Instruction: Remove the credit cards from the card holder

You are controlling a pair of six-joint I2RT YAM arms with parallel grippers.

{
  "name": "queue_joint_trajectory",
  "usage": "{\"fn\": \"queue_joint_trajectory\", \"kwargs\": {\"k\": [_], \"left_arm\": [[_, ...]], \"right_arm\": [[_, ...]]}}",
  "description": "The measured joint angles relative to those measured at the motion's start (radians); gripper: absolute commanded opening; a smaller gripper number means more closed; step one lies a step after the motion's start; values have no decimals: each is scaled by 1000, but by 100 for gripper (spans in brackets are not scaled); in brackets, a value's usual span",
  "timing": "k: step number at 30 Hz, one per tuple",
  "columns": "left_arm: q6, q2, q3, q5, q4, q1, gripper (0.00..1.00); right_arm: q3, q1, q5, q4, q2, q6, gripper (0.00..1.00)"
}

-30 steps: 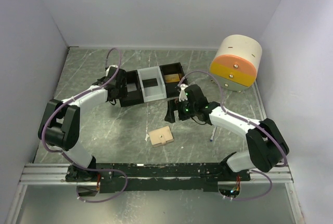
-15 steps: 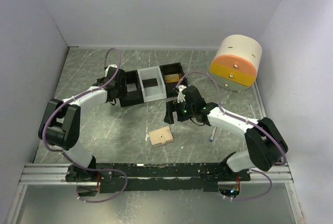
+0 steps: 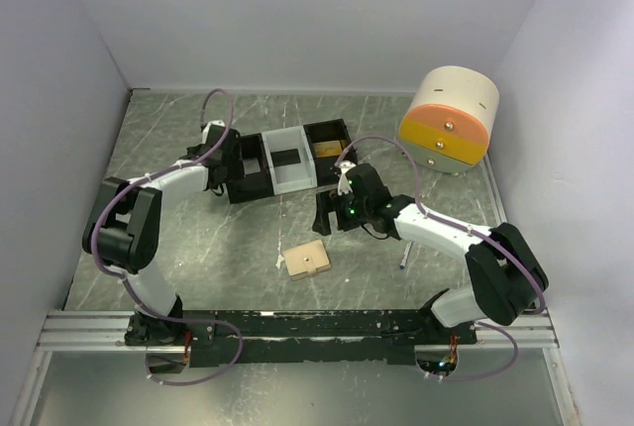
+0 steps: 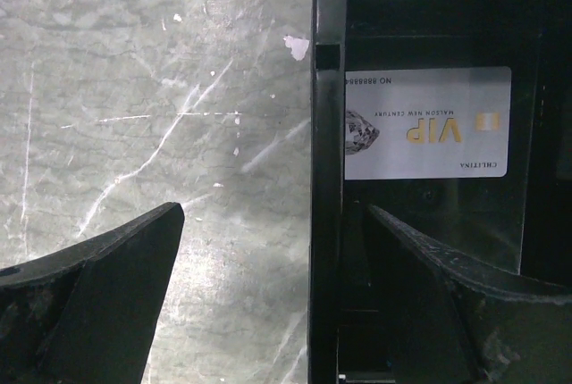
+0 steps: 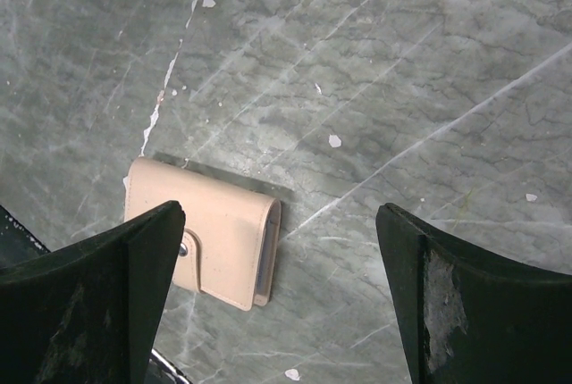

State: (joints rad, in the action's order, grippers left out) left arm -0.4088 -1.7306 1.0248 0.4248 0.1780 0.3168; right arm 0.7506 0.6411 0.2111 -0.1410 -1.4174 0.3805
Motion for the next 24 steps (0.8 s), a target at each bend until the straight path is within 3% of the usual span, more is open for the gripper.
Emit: {"fn": "queue_joint_trajectory", "kwargs": {"k": [11, 24], "left_arm": [[-4, 112, -135, -5, -31, -80, 94], [-4, 68, -85, -1, -63, -39, 94]], "right_arm": [[0, 80, -32, -1, -7, -9, 91], [-6, 152, -142, -38, -38, -26, 88]]}}
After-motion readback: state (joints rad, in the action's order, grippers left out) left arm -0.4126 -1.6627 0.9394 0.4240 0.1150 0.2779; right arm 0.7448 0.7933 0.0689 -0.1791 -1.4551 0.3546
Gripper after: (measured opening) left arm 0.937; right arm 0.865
